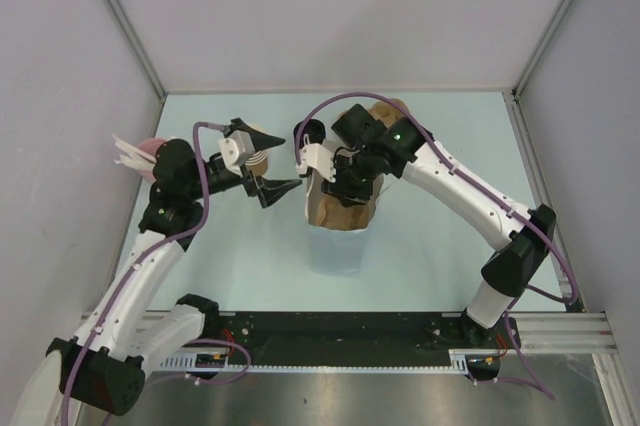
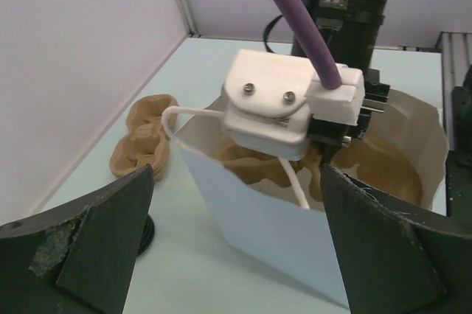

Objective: Pack the takeout coffee

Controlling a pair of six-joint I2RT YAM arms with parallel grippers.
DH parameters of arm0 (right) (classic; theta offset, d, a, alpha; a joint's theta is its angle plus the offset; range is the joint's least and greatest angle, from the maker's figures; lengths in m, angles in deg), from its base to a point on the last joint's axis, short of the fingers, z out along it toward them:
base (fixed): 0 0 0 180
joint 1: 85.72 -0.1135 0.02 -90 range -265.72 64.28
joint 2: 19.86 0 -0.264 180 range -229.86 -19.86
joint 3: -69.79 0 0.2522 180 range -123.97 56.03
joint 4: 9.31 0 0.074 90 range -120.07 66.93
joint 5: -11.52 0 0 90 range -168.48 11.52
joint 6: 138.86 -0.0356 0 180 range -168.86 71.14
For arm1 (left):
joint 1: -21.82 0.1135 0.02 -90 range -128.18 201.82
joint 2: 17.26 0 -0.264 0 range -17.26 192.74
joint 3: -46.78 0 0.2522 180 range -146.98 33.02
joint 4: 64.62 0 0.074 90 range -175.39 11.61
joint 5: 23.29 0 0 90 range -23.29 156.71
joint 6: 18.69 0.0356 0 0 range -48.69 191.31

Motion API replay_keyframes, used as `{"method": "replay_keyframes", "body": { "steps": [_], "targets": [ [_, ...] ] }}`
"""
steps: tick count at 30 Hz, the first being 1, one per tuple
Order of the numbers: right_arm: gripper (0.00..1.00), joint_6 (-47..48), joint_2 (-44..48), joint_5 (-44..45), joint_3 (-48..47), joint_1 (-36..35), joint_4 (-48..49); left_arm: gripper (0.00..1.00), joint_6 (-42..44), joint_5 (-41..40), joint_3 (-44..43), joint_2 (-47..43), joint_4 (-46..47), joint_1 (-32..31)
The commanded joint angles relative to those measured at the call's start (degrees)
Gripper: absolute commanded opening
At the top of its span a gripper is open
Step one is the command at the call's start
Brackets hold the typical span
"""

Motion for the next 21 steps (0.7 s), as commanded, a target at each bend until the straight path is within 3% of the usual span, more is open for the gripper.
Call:
{"method": "replay_keyframes", "body": {
  "steps": [1,8,18,21],
  "targets": [
    [0.32,-1.36,2.35,-3.78,-3.85,0.99,-0.68,1.00,0.38,-0.94,-0.50,1.69,2.47,-4.11],
    [0.32,-1.62,2.18,-4.41,-3.59,1.60,-0.59,1.00,4.78,-9.55,-0.94,4.50,0.36,-10.08],
    [0.32,-1.71,2.53,-5.02,-2.79,2.57,0.03,1.00,4.69,-14.57,-1.11,7.23,2.55,-12.37],
    [0.32,-1.71,2.53,-4.93,-2.53,2.57,0.11,0.88,4.43,-14.74,-1.12,7.32,2.73,-12.38]
  ]
}}
